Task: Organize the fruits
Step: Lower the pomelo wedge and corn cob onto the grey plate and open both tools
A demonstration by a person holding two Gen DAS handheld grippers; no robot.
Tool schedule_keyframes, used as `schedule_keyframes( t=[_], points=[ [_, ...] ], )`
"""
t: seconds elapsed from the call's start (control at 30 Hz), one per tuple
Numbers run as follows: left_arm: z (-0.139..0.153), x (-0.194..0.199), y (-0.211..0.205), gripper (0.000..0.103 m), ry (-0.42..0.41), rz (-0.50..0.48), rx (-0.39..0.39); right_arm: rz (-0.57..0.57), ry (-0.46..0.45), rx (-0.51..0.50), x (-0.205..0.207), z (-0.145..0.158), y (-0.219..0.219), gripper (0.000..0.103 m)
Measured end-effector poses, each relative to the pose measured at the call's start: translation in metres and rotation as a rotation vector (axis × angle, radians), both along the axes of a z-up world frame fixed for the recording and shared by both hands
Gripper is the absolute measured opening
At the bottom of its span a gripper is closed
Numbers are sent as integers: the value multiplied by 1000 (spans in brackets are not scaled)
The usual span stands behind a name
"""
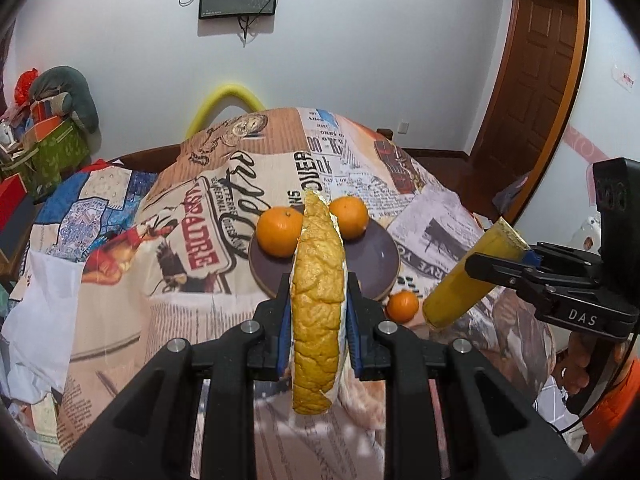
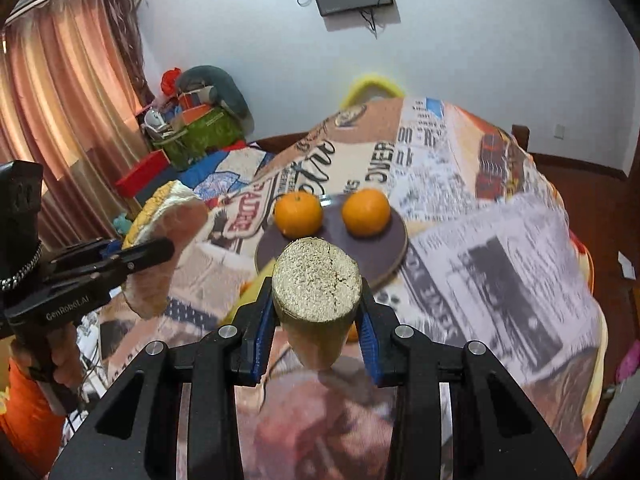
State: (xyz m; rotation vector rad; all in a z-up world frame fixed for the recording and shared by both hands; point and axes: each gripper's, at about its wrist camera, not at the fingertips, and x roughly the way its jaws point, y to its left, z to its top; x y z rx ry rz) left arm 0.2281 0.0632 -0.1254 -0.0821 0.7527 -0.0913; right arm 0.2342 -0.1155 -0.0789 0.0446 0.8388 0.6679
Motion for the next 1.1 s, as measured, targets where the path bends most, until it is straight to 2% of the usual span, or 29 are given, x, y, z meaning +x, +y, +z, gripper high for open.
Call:
schedule_keyframes(
  t=[0.37, 0.67, 1.0, 1.1],
  points=[
    [-12, 43, 2, 22, 8, -5, -5, 26, -28, -12, 35, 0, 17, 34],
    [-37, 83, 8, 22, 55, -4, -43, 55, 11, -52, 63, -22, 29, 34],
    [-55, 120, 10, 22, 71, -14, -63, 95, 23, -88, 86, -39, 46, 34],
    [-59, 127, 11, 22, 74, -22, -69, 97, 34, -64, 94, -44, 47, 34]
  ],
)
